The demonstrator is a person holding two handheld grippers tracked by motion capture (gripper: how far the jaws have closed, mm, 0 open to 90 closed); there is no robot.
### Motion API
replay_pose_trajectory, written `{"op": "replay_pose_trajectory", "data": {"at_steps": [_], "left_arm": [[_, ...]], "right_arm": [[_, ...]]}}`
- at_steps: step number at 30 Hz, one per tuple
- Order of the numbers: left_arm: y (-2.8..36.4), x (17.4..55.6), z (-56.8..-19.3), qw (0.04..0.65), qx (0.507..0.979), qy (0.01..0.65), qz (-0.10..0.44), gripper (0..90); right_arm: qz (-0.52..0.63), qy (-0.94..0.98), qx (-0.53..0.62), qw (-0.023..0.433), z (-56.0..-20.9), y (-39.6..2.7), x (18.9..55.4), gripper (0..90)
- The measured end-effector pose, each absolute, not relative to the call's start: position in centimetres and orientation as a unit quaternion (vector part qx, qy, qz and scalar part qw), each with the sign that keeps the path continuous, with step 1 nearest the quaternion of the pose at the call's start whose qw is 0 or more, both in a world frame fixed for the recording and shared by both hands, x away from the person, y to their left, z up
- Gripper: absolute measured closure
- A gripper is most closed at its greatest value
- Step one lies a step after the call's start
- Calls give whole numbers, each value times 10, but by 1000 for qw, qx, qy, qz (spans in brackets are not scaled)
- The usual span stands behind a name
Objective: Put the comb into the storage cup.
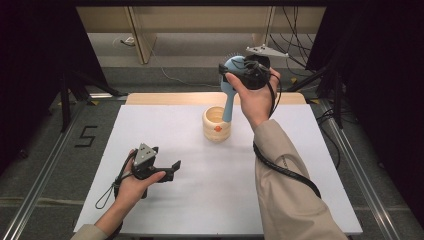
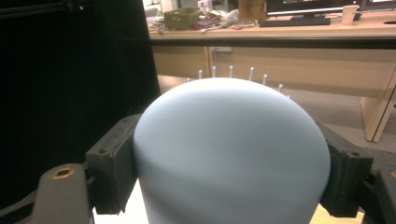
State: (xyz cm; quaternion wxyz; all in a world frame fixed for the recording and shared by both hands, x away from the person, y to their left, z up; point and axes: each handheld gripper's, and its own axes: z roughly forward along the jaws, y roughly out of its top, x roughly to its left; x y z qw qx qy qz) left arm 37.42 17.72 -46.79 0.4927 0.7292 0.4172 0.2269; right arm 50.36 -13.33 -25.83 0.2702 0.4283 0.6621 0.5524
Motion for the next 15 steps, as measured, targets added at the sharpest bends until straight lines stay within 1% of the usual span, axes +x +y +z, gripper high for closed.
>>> {"op": "replay_pose_trajectory", "data": {"at_steps": [15], "left_arm": [[178, 374, -468, 493, 729, 418, 227, 26]], "right_arm": [[556, 658, 430, 270, -256, -128, 510, 219]]}}
